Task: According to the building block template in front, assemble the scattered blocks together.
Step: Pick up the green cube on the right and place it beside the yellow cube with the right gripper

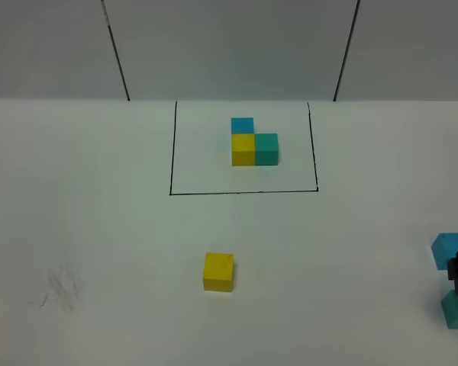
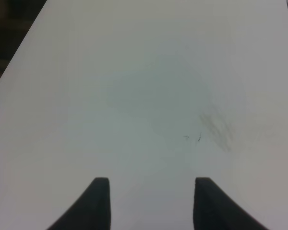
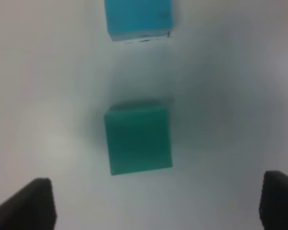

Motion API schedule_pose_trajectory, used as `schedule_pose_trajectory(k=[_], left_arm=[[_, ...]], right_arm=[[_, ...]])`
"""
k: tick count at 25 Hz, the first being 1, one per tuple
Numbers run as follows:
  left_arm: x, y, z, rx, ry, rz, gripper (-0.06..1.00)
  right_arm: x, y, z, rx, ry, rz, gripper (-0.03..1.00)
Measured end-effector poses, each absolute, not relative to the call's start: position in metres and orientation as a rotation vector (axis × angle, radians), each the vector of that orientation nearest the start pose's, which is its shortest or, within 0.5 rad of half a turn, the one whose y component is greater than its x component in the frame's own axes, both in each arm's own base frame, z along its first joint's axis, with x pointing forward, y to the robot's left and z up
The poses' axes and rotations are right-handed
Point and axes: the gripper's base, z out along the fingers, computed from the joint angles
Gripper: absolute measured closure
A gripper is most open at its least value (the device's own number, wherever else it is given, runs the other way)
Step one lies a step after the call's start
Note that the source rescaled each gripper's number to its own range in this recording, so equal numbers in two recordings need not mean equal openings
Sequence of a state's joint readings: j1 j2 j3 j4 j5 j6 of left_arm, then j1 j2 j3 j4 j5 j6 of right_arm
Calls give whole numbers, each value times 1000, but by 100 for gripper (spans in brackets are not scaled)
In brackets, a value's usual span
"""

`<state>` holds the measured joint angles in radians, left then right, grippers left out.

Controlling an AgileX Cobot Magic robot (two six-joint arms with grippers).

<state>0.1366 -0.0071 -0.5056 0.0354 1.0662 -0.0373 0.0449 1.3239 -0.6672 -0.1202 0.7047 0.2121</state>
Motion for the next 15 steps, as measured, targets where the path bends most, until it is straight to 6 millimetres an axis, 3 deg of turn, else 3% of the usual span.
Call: schedule_pose_trajectory(k=[15], left_arm=[[-7, 2, 278, -179, 2030, 104, 94]], right_arm=[[244, 5, 150, 96, 2935, -76, 23]])
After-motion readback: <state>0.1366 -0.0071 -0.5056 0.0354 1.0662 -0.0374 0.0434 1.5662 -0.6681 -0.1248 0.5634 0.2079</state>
